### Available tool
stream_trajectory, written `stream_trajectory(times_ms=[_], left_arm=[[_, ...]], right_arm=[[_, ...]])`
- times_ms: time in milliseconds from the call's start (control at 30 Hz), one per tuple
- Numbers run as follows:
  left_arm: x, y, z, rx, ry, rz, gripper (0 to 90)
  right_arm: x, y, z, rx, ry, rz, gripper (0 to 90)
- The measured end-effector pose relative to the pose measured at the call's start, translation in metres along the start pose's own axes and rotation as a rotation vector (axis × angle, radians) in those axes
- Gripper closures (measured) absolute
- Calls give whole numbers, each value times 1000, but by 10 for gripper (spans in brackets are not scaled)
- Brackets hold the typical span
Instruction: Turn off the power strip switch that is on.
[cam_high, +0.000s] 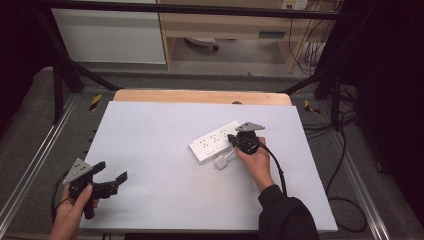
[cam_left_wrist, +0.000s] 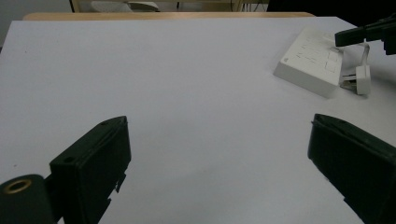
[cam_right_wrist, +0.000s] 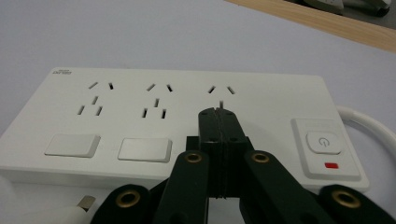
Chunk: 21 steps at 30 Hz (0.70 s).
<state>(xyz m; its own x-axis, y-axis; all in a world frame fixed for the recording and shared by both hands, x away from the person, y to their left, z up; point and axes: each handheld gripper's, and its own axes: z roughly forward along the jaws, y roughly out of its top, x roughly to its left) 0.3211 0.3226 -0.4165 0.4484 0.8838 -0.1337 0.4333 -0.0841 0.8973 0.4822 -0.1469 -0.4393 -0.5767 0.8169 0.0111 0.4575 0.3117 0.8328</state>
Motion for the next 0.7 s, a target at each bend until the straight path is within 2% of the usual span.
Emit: stream_trajectory(times_ms=[700], left_arm=[[0,0,0,1,2,-1,58]], right_arm=[[4,-2,2,-6,8,-4,900]])
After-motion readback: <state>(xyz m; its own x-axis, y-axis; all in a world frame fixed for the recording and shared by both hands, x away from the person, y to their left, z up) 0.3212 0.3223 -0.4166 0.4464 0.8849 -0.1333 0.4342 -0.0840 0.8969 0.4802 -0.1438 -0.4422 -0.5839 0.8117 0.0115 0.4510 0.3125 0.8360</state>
